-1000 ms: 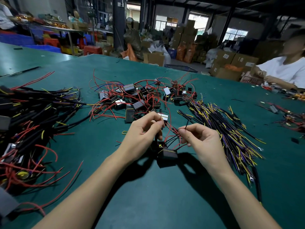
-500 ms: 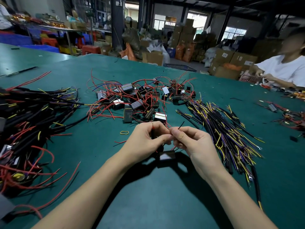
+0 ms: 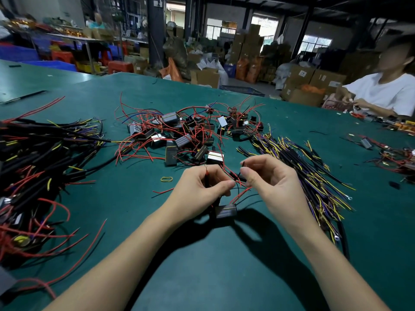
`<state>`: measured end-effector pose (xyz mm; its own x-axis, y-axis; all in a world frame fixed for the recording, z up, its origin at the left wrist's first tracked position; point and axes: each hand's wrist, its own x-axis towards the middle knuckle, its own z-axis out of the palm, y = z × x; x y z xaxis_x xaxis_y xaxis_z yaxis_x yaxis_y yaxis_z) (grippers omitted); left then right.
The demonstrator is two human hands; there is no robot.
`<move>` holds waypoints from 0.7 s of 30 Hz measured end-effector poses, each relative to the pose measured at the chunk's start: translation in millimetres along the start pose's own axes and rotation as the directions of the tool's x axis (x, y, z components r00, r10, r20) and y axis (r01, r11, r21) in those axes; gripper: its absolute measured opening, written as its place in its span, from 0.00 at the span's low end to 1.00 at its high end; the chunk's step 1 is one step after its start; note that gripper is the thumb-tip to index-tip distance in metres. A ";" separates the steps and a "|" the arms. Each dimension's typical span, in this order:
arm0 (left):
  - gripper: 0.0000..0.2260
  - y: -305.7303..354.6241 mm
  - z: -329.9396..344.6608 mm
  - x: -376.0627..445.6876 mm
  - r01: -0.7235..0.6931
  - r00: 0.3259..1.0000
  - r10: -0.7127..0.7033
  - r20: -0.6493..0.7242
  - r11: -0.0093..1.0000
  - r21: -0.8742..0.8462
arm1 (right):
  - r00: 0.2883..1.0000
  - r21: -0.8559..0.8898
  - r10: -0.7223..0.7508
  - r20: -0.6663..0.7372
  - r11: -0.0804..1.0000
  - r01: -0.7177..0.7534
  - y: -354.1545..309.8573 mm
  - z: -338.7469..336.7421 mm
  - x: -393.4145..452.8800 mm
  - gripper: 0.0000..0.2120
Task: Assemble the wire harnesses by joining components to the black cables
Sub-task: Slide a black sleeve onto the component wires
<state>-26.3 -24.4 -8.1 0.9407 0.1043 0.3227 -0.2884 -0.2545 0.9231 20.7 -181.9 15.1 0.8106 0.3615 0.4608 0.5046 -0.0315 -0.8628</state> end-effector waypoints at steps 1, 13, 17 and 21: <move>0.05 0.5 -0.1 -0.2 0.000 1.000 0.000 0.002 1.000 0.006 | 1.000 -0.012 -0.021 -0.011 1.000 0.021 0.3 1.0 -0.2 0.07; 0.04 0.3 0.0 3.7 0.011 0.992 -0.027 -0.122 0.992 -0.122 | 0.997 -0.168 -0.051 -0.064 0.985 0.040 14.3 -3.5 -0.1 0.07; 0.04 1.9 3.2 2.9 0.001 0.994 -0.019 -0.112 0.987 -0.159 | 0.999 -0.105 -0.027 -0.041 0.994 0.022 15.2 8.1 -2.6 0.08; 0.04 2.6 5.3 1.1 -0.006 0.997 -0.006 -0.080 0.990 -0.143 | 0.996 -0.083 -0.038 -0.083 0.996 0.031 15.3 12.2 -4.1 0.08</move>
<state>-25.0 -30.1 -6.5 0.9252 0.1819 0.3331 -0.3165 -0.1148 0.9416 21.5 -172.5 -2.5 0.8127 0.2838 0.5088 0.5524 -0.0976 -0.8278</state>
